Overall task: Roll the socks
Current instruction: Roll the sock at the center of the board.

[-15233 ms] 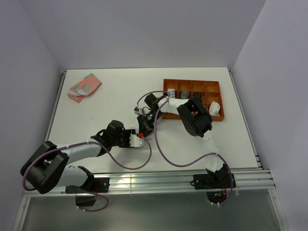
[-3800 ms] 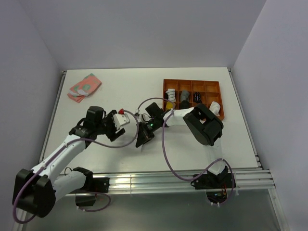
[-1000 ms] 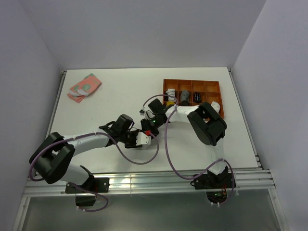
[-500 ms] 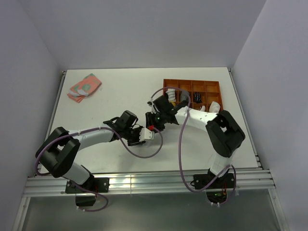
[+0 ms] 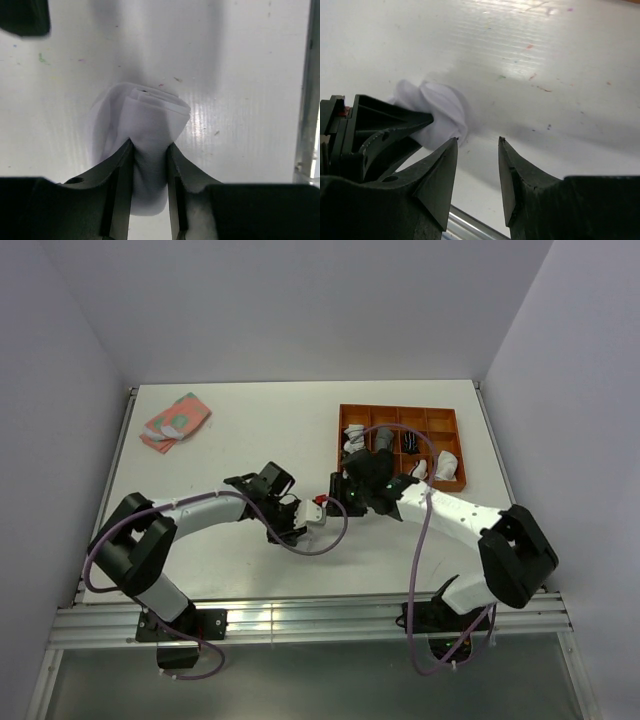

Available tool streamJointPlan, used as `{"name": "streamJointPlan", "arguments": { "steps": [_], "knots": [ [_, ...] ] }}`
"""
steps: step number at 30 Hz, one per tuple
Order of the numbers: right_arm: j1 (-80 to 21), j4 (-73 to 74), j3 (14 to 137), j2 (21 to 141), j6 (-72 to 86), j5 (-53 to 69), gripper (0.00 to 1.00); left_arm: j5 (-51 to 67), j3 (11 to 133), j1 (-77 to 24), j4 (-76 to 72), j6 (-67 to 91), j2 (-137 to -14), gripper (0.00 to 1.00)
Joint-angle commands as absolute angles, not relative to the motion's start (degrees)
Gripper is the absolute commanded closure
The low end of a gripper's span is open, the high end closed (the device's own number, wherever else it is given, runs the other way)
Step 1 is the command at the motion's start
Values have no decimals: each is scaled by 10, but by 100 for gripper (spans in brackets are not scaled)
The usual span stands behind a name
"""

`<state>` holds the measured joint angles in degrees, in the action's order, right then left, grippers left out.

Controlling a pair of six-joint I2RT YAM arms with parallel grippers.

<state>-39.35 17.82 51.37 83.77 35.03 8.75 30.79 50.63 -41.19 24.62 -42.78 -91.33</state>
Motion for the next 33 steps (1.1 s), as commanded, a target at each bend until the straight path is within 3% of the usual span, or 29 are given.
{"name": "streamJointPlan", "arguments": {
  "steps": [1, 12, 23, 26, 30, 33],
  "knots": [
    [-392, 172, 481, 782, 383, 13, 54, 337, 518, -417, 379, -410, -943, 92],
    [-365, 194, 417, 687, 392, -68, 52, 370, 611, -398, 491, -418, -1023, 93],
    [-372, 121, 331, 551, 375, -38, 54, 391, 688, -378, 567, -414, -1113, 93],
    [-402, 108, 334, 540, 353, -51, 54, 391, 702, -374, 576, -410, -1132, 93],
    [-544, 125, 375, 573, 330, -171, 54, 398, 722, -368, 591, -407, -1160, 93],
    [-595, 106, 390, 601, 294, -192, 54, 403, 737, -365, 607, -410, -1186, 93]
  ]
}}
